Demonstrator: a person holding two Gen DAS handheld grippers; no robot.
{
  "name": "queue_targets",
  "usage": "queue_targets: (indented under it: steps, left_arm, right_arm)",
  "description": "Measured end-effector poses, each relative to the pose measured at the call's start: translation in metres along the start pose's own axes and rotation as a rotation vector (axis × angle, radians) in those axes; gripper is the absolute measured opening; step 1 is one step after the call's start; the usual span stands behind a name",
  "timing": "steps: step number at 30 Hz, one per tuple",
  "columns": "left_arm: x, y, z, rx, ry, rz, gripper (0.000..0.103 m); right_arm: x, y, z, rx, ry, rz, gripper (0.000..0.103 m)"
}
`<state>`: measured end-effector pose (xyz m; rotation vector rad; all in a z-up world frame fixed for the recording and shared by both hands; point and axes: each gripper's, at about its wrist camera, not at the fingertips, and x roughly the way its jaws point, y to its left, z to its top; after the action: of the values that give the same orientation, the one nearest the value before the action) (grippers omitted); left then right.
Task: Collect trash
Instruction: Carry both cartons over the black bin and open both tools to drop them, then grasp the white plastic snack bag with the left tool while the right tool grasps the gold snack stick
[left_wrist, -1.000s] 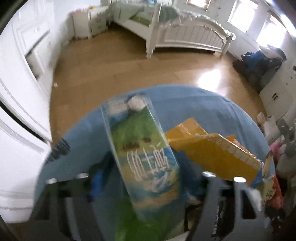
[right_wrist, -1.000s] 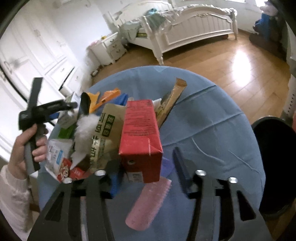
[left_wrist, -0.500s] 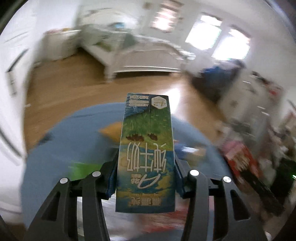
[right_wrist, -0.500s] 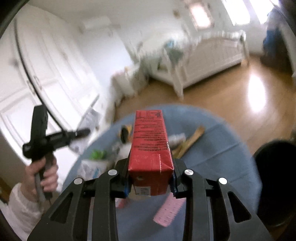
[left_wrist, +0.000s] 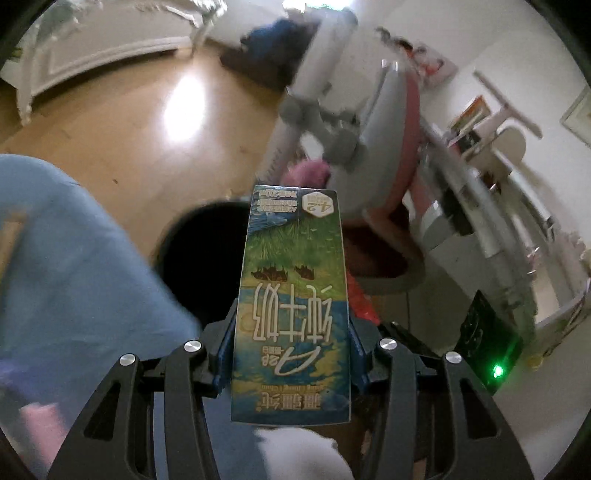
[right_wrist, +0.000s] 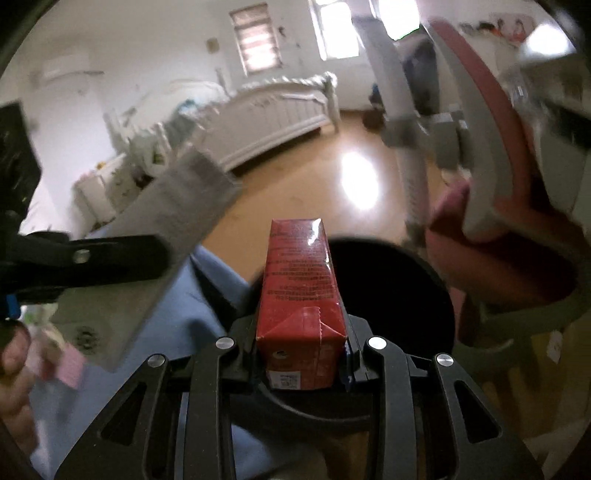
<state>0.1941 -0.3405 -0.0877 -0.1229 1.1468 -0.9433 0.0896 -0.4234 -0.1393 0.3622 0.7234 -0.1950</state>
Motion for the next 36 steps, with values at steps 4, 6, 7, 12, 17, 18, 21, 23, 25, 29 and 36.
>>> queue_targets:
  steps: [4, 6, 7, 12, 17, 18, 21, 23, 25, 29, 36]
  left_arm:
    - [0.035, -0.012, 0.009, 0.020, 0.047, 0.010, 0.049]
    - [0.041, -0.013, 0.018, 0.013, 0.054, 0.024, 0.049]
    - [0.044, -0.012, 0.018, 0.014, 0.056, 0.034, 0.051]
    - [0.023, -0.009, 0.000, 0.040, 0.012, 0.115, 0.086]
    - [-0.024, -0.013, -0.017, 0.062, -0.053, 0.137, 0.090]
    - [-0.034, -0.014, -0.022, 0.064, -0.066, 0.142, 0.090]
    - [-0.079, -0.010, -0.050, 0.076, -0.125, 0.183, 0.093]
    - [-0.113, 0.000, -0.071, 0.070, -0.167, 0.221, 0.093]
    - [-0.144, 0.015, -0.096, 0.047, -0.211, 0.283, 0.093]
    - [-0.210, 0.060, -0.138, -0.057, -0.301, 0.411, 0.093]
    - [-0.304, 0.174, -0.203, -0.322, -0.393, 0.619, 0.093]
  right_arm:
    - [0.016, -0.030, -0.013, 0.044, 0.031, -0.004, 0.032]
    - [0.023, -0.038, -0.018, 0.061, 0.039, -0.005, 0.032]
    - [0.027, -0.041, -0.019, 0.069, 0.042, -0.006, 0.032]
    - [0.024, -0.054, -0.032, 0.112, 0.049, -0.014, 0.075]
    - [-0.002, -0.045, -0.038, 0.115, 0.021, 0.016, 0.085]
    - [-0.006, -0.043, -0.038, 0.120, 0.020, 0.036, 0.085]
    - [-0.029, -0.018, -0.033, 0.102, -0.003, 0.118, 0.085]
    - [-0.039, 0.004, -0.025, 0.070, -0.012, 0.173, 0.085]
    - [-0.049, 0.037, -0.017, 0.017, -0.014, 0.241, 0.085]
    - [-0.062, 0.113, -0.001, -0.110, 0.003, 0.381, 0.085]
    - [-0.054, 0.250, 0.023, -0.300, 0.078, 0.586, 0.085]
